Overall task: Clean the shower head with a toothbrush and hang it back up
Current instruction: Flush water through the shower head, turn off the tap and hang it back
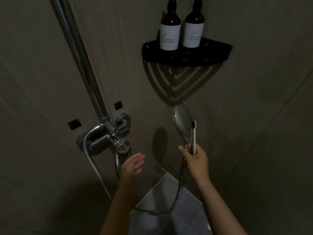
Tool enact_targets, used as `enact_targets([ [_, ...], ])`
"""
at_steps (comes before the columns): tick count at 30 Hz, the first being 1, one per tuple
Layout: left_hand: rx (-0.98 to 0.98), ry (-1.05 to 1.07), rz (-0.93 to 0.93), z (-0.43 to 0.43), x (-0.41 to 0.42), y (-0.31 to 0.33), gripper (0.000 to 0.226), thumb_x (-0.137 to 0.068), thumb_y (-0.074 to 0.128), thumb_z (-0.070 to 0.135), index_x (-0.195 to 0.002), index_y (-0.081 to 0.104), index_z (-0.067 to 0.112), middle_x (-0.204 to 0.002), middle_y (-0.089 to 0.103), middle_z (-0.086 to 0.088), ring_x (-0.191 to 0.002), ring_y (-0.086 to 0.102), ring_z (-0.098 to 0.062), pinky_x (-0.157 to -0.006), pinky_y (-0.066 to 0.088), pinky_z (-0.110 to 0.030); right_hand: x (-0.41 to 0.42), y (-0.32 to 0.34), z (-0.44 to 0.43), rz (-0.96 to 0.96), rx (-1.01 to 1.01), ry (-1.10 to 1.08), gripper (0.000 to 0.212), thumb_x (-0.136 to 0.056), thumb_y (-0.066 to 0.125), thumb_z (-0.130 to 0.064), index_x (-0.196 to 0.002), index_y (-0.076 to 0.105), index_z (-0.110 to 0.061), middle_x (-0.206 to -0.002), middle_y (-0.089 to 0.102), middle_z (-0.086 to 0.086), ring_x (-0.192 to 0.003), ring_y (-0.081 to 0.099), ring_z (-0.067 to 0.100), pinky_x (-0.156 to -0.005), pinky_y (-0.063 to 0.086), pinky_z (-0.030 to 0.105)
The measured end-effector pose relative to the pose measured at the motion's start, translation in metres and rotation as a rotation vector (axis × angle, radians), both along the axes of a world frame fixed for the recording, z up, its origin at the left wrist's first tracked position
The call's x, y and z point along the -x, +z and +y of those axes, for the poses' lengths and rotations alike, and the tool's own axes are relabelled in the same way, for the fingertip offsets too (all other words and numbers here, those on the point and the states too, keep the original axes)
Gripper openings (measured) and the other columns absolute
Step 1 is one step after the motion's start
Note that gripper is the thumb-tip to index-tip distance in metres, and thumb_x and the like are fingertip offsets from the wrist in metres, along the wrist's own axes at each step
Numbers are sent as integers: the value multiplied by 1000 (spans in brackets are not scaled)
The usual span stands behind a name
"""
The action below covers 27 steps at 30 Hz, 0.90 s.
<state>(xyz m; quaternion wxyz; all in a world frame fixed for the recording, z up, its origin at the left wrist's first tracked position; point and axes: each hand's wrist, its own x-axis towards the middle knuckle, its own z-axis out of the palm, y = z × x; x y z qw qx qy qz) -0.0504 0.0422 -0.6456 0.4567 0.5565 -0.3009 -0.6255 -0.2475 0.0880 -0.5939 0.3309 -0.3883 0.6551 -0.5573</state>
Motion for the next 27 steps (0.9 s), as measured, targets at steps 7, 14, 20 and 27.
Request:
enact_targets([
  [7, 118, -565, -125, 22, 31, -1, 38, -88, 61, 7, -125, 52, 14, -129, 54, -2, -121, 51, -13, -101, 40, -22, -8, 11, 1, -87, 85, 239, 12, -86, 65, -12, -77, 61, -18, -59, 56, -8, -56, 52, -5, -58, 43, 11],
  [14, 160, -728, 11, 29, 44, 0, 54, -66, 75, 27, -116, 58, 15, -118, 65, -5, -114, 58, -20, -103, 42, -34, -14, 16, 9, -164, 63, 425, 18, -85, 64, -8, -99, 63, -20, -101, 67, 23, -93, 64, 21, -84, 49, 26],
  [20, 126, -738, 140, 38, 40, -4, 48, -68, 75, 22, -115, 62, 16, -110, 70, -6, -106, 64, -23, -96, 47, -37, -17, 13, 17, -162, 65, 400, 19, -79, 71, -26, -95, 60, -20, -101, 66, 22, -102, 64, 33, -90, 50, 43],
  [27, 159, -596, 40, 47, 52, 10, 31, -78, 65, 12, -107, 59, 21, -103, 67, -4, -100, 64, -19, -91, 51, -32, -10, 14, 12, -107, 55, 360, 16, -87, 63, -6, -97, 63, -20, -87, 65, -5, -71, 61, -11, -68, 45, 6],
])
